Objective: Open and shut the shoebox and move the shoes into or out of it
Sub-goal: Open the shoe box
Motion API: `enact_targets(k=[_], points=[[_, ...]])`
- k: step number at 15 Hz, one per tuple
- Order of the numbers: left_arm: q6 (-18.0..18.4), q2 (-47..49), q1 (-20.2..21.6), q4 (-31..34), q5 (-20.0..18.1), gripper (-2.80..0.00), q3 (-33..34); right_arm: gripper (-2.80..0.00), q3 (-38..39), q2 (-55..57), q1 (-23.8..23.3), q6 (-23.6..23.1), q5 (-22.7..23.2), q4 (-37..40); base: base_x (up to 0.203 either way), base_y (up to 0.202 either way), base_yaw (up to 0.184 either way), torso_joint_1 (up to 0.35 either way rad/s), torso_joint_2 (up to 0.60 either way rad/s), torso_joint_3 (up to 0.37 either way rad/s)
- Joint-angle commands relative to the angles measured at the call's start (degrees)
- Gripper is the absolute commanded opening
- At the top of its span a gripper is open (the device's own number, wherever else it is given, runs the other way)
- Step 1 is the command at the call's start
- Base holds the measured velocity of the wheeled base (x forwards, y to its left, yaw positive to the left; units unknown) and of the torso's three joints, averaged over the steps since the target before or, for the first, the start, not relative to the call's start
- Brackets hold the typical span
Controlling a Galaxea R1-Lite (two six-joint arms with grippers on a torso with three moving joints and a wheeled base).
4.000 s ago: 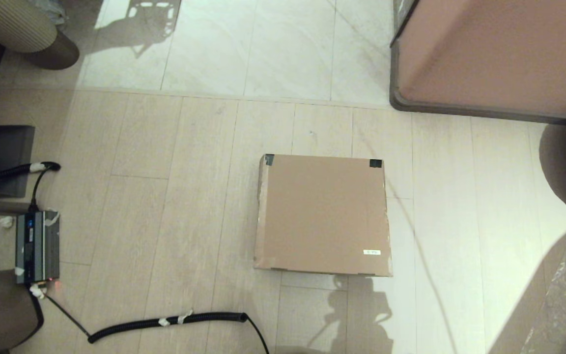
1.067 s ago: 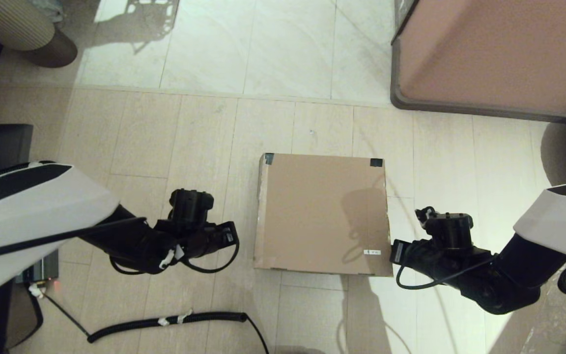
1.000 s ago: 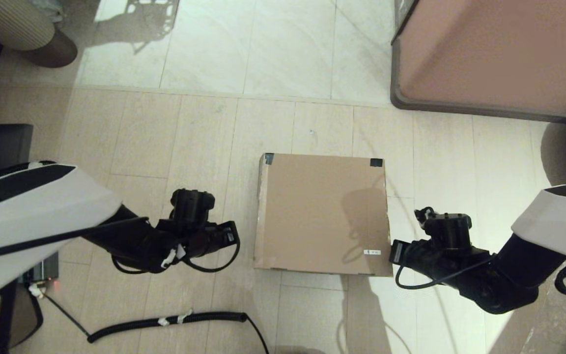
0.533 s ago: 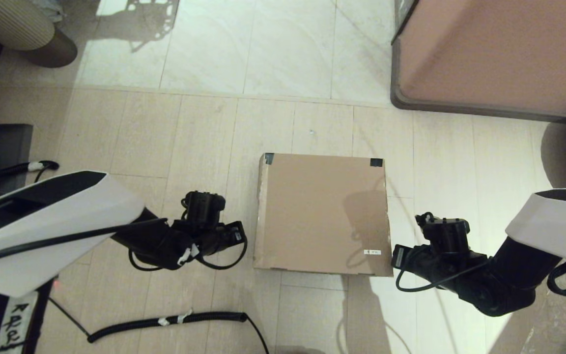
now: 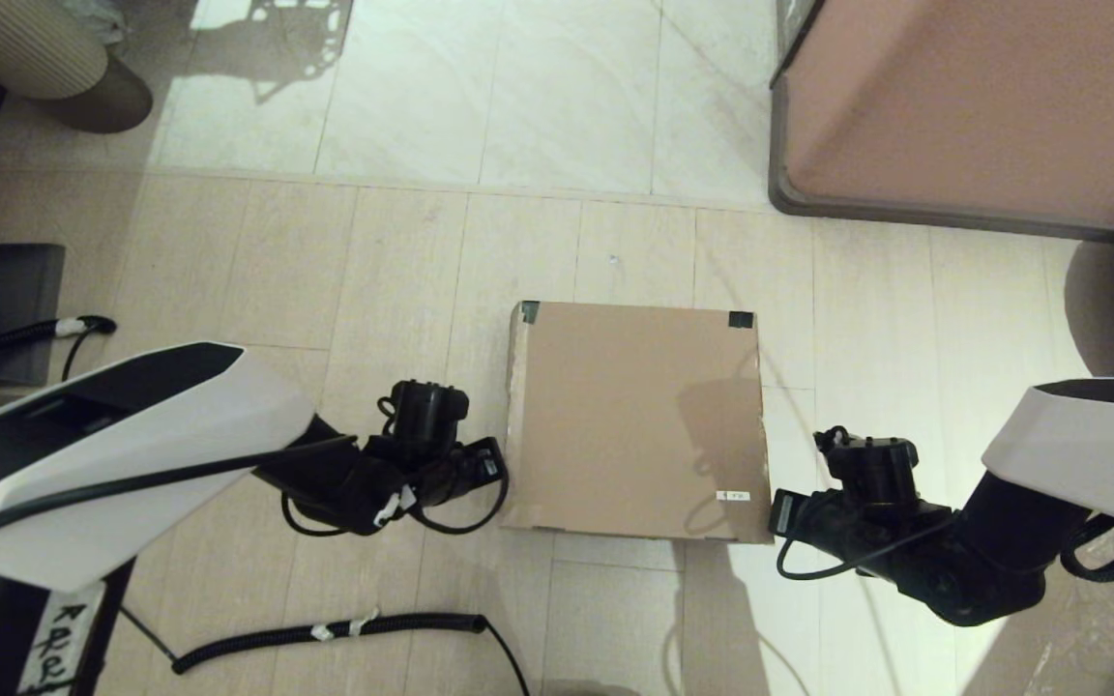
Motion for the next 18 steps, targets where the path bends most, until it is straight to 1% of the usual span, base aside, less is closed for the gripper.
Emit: enact_targets(k=[1,3,5,8,9,12,14,15,16,18], points=[[-0.6,0.0,-0.6,-0.1,-0.1,-2.80,0.0,-2.80,0.1,0.3,0.0,0.5,0.5,-0.3,0.000,0.000,0.000,0.000,0.00,0.000],[-0.8,0.0,-1.0,-0.1,-0.1,-2.80,0.5,-2.80,0.2,0.5,0.5,0.8,1.2,-0.3,0.000,0.000,0.000,0.000,0.00,0.000],[-2.2,0.0,-1.2,0.1,-0.2,-2.80,0.6,-2.80,0.2,0.0,0.5,2.2,3.7,-0.4,0.000,0.000,0.000,0.000,0.00,0.000],[-2.7,0.0,-1.3,0.2,-0.4,-2.80,1.4,-2.80,0.1,0.2,0.7,3.2,5.0,-0.4,0.000,0.000,0.000,0.000,0.00,0.000],[-2.7,0.0,-1.3,0.1,-0.4,-2.80,1.9,-2.80,0.2,0.3,0.8,3.3,5.1,-0.3,0.000,0.000,0.000,0.000,0.00,0.000],[-2.7,0.3,-1.4,0.1,-0.5,-2.80,2.2,-2.80,0.2,1.9,2.3,6.0,5.1,-0.3,0.000,0.000,0.000,0.000,0.00,0.000],[-2.8,1.2,-1.5,-0.1,-0.5,-2.80,1.9,-2.80,0.0,2.8,2.7,5.9,5.0,-0.3,0.000,0.000,0.000,0.000,0.00,0.000],[-3.7,1.4,-1.9,-0.1,-0.5,-2.80,2.0,-2.80,-0.3,3.2,2.7,6.4,5.1,-0.3,0.000,0.000,0.000,0.000,0.00,0.000],[-5.3,1.2,-2.6,-0.1,-0.5,-2.80,1.9,-2.80,-0.4,3.2,2.7,6.5,5.1,-0.3,0.000,0.000,0.000,0.000,0.00,0.000],[-6.6,0.1,-3.7,0.0,-0.4,-2.80,1.9,-2.80,-0.4,2.3,2.8,6.5,5.1,-0.2,0.000,0.000,0.000,0.000,0.00,0.000]])
